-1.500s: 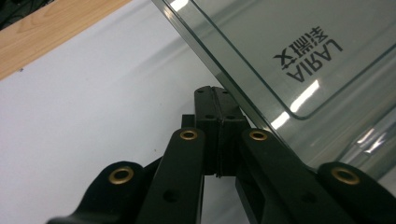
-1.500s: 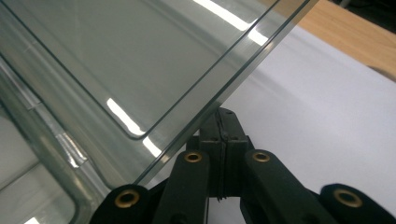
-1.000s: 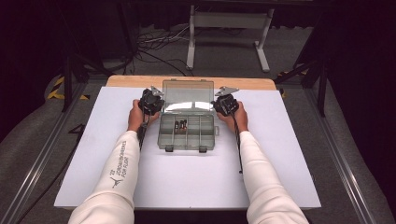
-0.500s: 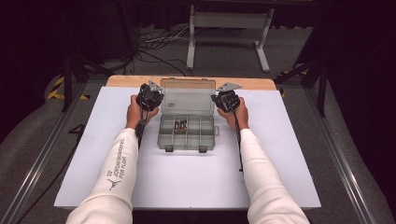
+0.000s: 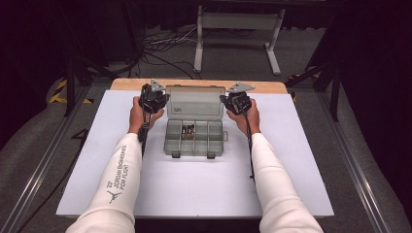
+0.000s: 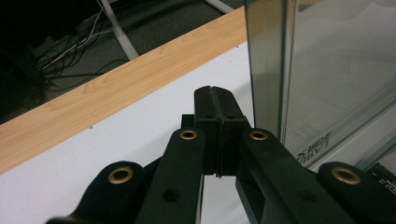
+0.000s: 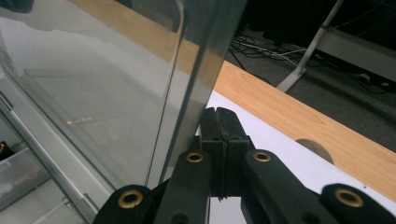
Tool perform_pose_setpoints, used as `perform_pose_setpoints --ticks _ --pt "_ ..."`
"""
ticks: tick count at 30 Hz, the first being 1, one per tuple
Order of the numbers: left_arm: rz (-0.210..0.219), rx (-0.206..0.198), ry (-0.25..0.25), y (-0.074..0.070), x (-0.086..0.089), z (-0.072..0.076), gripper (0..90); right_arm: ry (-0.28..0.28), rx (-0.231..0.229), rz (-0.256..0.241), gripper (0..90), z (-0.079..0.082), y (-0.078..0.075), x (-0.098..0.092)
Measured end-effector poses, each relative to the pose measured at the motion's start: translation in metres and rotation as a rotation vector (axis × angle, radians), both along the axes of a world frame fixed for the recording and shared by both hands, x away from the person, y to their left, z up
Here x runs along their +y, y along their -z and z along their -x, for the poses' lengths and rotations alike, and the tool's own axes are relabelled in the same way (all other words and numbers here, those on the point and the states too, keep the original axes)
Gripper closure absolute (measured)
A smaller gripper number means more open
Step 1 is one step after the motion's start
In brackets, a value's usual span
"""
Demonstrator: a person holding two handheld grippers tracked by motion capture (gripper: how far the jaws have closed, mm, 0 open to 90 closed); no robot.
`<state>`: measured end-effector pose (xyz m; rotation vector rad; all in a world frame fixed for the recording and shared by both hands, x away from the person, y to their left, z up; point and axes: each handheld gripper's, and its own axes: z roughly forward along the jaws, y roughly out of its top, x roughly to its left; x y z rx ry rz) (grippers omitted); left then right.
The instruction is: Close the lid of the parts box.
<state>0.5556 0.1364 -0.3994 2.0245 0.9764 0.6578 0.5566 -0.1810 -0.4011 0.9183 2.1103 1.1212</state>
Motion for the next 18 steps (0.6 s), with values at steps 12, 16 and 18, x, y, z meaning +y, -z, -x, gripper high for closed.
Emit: perform_pose_setpoints --ticks 12,16,18 --pt "0.015 -0.005 0.0 -0.011 0.001 0.008 90.0 -0.003 -0.012 -0.018 90.0 0.008 -0.012 0.0" --pt "0.017 -0.005 -0.009 -0.014 0.0 0.011 90.0 0.002 -0.011 -0.028 90.0 0.011 -0.015 0.0" --pt "0.009 -0.007 -0.017 -0.014 0.0 0.012 90.0 0.003 -0.002 -0.037 90.0 0.013 -0.016 0.0"
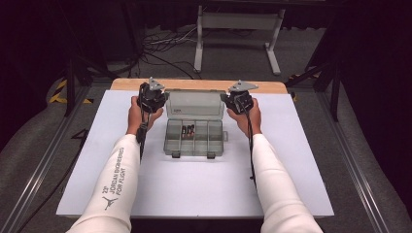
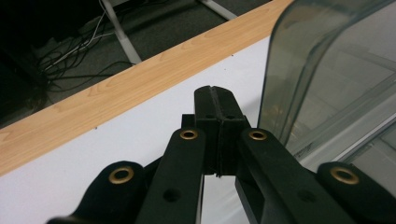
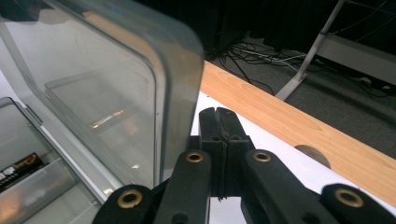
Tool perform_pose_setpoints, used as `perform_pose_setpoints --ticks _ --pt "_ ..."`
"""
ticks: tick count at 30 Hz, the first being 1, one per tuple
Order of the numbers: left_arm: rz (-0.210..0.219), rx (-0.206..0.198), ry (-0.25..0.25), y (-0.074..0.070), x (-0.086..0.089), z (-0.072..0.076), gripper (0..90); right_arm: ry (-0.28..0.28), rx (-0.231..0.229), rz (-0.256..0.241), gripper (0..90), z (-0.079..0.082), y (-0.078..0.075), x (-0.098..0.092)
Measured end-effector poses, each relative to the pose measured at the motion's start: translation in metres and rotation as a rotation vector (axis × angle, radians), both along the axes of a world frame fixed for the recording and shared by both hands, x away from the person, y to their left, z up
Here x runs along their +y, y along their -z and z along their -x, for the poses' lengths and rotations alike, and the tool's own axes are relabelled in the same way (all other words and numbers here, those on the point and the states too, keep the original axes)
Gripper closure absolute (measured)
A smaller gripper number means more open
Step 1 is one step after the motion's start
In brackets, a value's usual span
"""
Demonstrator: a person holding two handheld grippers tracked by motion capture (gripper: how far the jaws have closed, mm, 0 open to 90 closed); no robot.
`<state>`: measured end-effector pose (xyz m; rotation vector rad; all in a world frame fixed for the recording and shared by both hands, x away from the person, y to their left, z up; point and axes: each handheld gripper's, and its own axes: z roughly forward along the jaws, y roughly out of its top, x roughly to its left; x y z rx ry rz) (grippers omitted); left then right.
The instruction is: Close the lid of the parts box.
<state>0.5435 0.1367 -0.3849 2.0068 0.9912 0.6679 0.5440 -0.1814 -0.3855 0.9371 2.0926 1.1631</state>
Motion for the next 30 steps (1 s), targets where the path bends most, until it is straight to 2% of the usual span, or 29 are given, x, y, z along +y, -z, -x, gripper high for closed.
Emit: perform_pose_setpoints --ticks 2,6,12,19,26,28,30 --pt "0.013 0.003 -0.014 0.001 0.0 0.003 90.0 0.002 0.008 -0.014 90.0 0.001 -0.001 0.0" --pt "0.02 0.006 -0.02 0.0 -0.001 0.004 90.0 0.0 0.014 -0.012 90.0 0.004 -0.001 0.0" --pt "0.016 0.005 -0.013 -0.003 0.0 0.006 90.0 0.007 0.015 -0.012 90.0 0.006 -0.002 0.001" --pt "0.015 -0.006 -0.003 -0.007 0.002 0.012 89.9 -0.002 0.013 -0.033 90.0 0.011 -0.005 0.0" --pt "0.049 -0.004 -0.017 -0.004 0.002 0.02 89.8 -0.002 0.015 -0.048 90.0 0.018 -0.005 -0.001" --pt "0.049 -0.007 -0.015 -0.003 0.002 0.022 89.8 -0.002 0.013 -0.052 90.0 0.02 -0.005 -0.001" --pt "0.03 -0.017 -0.016 -0.002 0.001 0.026 89.9 -0.007 0.014 -0.069 90.0 0.022 -0.004 0.0"
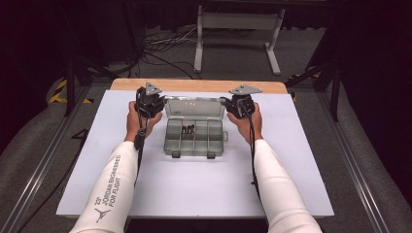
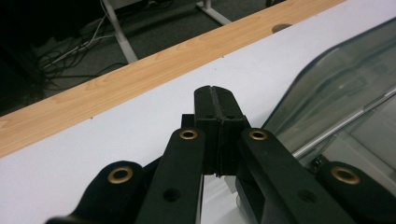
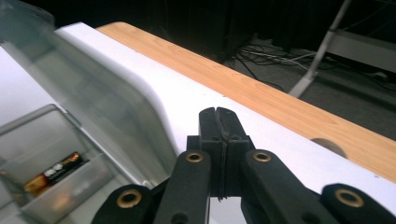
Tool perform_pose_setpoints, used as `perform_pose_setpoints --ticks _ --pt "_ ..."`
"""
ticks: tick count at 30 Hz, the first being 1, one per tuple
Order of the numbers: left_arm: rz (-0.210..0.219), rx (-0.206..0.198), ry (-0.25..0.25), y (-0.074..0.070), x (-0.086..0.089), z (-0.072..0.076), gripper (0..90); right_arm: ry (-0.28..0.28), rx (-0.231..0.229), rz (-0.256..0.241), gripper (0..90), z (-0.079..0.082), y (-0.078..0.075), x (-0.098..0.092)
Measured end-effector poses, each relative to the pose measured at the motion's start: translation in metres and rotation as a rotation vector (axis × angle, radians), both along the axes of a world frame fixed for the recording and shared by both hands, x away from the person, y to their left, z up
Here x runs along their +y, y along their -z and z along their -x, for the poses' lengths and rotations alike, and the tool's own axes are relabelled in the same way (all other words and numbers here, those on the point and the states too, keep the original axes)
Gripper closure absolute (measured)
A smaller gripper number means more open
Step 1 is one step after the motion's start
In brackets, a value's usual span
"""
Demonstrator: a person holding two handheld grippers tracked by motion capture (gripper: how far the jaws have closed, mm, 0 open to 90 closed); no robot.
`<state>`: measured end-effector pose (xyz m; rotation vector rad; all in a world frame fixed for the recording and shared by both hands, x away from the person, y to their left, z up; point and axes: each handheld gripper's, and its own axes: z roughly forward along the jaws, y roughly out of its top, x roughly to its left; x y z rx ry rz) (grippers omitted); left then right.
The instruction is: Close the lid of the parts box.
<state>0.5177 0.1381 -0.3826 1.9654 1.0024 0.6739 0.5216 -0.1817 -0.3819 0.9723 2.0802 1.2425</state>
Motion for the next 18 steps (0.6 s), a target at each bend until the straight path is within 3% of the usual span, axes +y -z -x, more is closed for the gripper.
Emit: perform_pose_setpoints --ticks 2,12,18 --pt "-0.006 -0.001 -0.002 0.0 0.0 0.001 90.0 0.009 0.003 -0.015 90.0 0.002 0.001 0.001" --pt "-0.035 -0.008 0.011 0.0 0.0 0.008 89.9 0.032 0.001 -0.001 90.0 0.009 0.002 0.002" --pt "-0.027 -0.014 0.011 0.003 0.0 0.012 89.9 0.047 -0.019 0.011 90.0 0.014 0.003 0.003"
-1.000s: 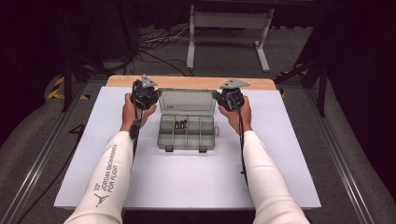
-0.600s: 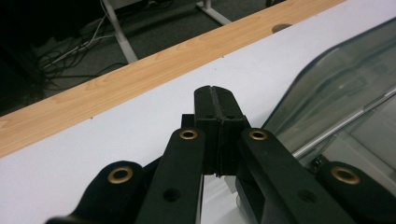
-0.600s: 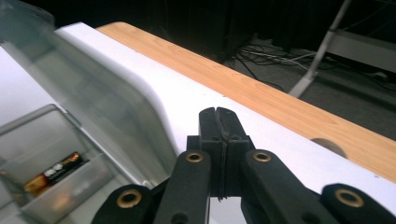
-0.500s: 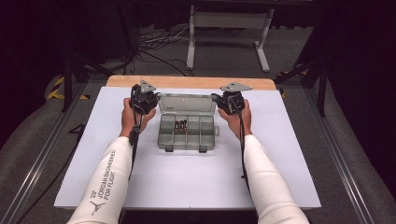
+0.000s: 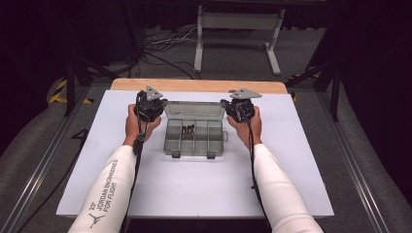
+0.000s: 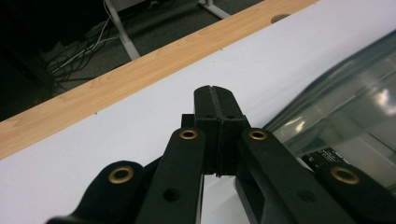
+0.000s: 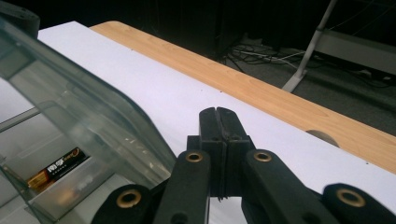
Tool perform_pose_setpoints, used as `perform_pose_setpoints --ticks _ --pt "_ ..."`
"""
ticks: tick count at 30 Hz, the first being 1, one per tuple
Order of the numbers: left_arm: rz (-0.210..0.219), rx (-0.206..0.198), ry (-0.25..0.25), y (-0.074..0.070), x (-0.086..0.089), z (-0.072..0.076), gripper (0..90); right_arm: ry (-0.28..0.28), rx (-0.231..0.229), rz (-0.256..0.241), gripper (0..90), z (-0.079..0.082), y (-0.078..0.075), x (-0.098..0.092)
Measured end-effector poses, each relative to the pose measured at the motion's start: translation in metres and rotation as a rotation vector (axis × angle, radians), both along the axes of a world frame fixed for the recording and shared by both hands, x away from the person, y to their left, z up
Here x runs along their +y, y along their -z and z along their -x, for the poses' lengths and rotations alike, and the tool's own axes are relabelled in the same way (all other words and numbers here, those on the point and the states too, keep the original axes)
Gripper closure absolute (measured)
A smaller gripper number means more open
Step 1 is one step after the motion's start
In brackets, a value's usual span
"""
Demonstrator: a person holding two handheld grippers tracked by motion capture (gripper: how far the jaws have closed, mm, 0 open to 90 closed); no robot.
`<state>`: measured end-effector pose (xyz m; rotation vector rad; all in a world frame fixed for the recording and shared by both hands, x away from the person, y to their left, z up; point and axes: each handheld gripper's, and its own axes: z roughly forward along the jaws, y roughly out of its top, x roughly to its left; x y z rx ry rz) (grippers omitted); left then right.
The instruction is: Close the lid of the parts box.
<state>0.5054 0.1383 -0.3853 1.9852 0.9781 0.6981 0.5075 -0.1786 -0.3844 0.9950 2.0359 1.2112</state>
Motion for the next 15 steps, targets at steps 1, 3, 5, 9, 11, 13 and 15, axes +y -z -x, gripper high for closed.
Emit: perform_pose_setpoints --ticks 1,3,5,9,11,13,15 --pt "0.001 -0.004 0.005 0.001 0.0 0.001 89.9 0.005 -0.006 -0.005 90.0 0.001 0.001 0.0" --pt "-0.009 -0.006 0.013 0.001 0.001 0.003 89.9 0.01 -0.007 -0.001 90.0 0.003 0.001 0.0" --pt "-0.023 -0.01 0.019 0.001 0.0 0.004 90.0 0.01 -0.008 0.004 90.0 0.005 0.001 0.0" --pt "-0.033 -0.017 0.014 -0.001 0.0 0.005 90.0 0.032 -0.018 0.02 90.0 0.008 0.0 0.003" --pt "-0.037 -0.012 0.017 -0.001 0.0 0.006 89.9 0.034 -0.02 0.022 90.0 0.009 0.0 0.003" --pt "-0.042 -0.016 0.02 -0.001 0.001 0.008 89.9 0.034 -0.021 0.032 90.0 0.011 0.0 0.003" --pt "-0.043 -0.015 0.019 -0.002 0.0 0.01 89.9 0.034 -0.021 0.043 89.7 0.013 0.0 0.003"
